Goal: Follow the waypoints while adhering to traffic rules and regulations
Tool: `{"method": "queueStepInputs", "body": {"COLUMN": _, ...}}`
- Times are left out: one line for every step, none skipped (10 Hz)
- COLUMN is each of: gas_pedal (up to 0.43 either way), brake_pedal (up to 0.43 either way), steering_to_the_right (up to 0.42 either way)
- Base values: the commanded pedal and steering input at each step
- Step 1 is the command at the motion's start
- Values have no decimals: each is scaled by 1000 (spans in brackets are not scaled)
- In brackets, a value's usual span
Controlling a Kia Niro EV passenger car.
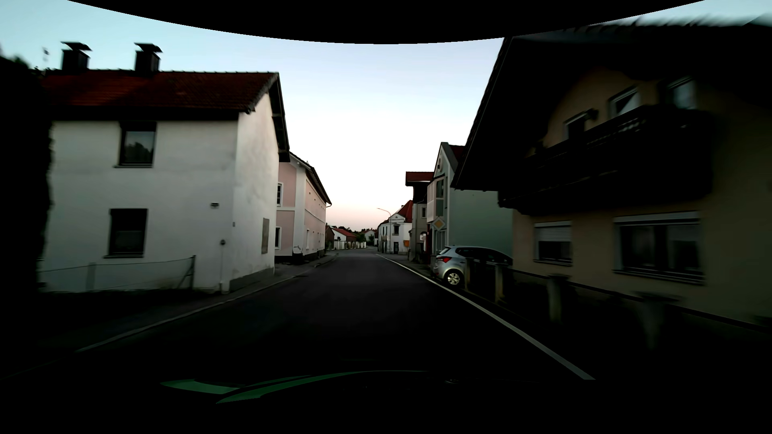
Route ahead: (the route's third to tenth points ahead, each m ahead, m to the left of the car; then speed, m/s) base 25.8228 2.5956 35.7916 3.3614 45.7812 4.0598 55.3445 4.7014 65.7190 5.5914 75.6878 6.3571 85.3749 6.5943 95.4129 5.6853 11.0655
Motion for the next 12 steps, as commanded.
{"method": "queueStepInputs", "body": {"gas_pedal": 150, "brake_pedal": 0, "steering_to_the_right": -19}}
{"method": "queueStepInputs", "body": {"gas_pedal": 150, "brake_pedal": 0, "steering_to_the_right": -15}}
{"method": "queueStepInputs", "body": {"gas_pedal": 138, "brake_pedal": 0, "steering_to_the_right": -10}}
{"method": "queueStepInputs", "body": {"gas_pedal": 138, "brake_pedal": 0, "steering_to_the_right": -8}}
{"method": "queueStepInputs", "body": {"gas_pedal": 138, "brake_pedal": 0, "steering_to_the_right": -8}}
{"method": "queueStepInputs", "body": {"gas_pedal": 138, "brake_pedal": 0, "steering_to_the_right": -7}}
{"method": "queueStepInputs", "body": {"gas_pedal": 138, "brake_pedal": 0, "steering_to_the_right": -9}}
{"method": "queueStepInputs", "body": {"gas_pedal": 138, "brake_pedal": 0, "steering_to_the_right": -10}}
{"method": "queueStepInputs", "body": {"gas_pedal": 138, "brake_pedal": 0, "steering_to_the_right": -9}}
{"method": "queueStepInputs", "body": {"gas_pedal": 138, "brake_pedal": 0, "steering_to_the_right": -9}}
{"method": "queueStepInputs", "body": {"gas_pedal": 130, "brake_pedal": 0, "steering_to_the_right": -9}}
{"method": "queueStepInputs", "body": {"gas_pedal": 118, "brake_pedal": 0, "steering_to_the_right": -8}}
